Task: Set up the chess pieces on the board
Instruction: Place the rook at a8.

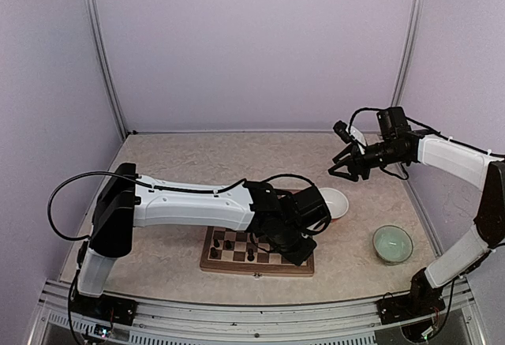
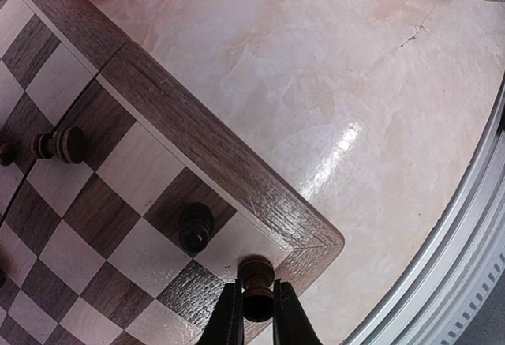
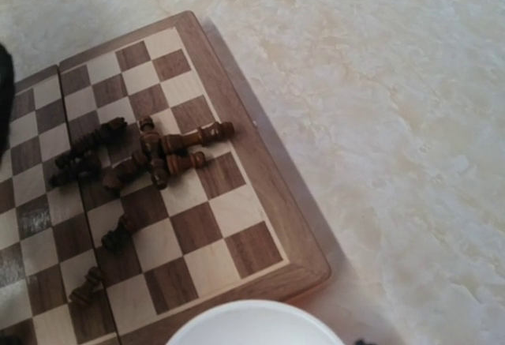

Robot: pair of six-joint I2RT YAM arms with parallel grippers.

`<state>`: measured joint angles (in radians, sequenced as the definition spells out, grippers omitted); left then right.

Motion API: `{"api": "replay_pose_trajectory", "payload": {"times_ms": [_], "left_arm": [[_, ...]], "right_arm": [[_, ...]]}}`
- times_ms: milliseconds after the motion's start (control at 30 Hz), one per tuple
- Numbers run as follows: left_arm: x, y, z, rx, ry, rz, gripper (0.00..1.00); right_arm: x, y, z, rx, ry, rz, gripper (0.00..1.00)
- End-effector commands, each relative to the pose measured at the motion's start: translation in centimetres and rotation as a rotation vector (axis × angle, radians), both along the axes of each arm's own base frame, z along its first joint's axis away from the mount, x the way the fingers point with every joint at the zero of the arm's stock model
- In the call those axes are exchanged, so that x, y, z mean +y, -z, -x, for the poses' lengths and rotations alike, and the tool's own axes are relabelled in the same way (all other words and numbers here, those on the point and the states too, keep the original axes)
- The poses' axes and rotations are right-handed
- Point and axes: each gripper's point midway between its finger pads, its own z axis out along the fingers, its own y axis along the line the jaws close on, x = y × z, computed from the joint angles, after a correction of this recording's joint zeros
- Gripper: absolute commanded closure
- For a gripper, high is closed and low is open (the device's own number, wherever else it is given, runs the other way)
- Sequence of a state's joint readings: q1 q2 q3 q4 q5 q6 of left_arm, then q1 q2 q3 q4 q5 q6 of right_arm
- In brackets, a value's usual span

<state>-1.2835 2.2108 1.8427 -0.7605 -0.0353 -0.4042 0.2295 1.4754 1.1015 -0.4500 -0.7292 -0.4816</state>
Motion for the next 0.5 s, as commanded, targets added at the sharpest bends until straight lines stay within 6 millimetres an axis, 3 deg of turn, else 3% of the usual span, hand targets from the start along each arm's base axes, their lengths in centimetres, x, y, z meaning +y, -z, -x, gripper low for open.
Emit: {"api": "replay_pose_trajectory", "payload": {"times_ms": [0, 300, 467], "left_arm": [[-0.38, -0.09, -0.59, -0.013, -0.024, 0.001, 0.95], [-0.38, -0.15, -1.17, -0.022, -0.038, 0.000, 0.92], [-0.35, -0.13, -1.20, -0.018, -0.041, 0.001, 0.85]], "right_arm": [[0.02, 0.47, 0.23, 0.011, -0.015, -0.009, 0.46], [0.09, 0.81, 0.30, 0.024, -0.021, -0.009, 0.46], [0.12, 0.91, 0.34, 0.030, -0.023, -0.010, 0.46]]}}
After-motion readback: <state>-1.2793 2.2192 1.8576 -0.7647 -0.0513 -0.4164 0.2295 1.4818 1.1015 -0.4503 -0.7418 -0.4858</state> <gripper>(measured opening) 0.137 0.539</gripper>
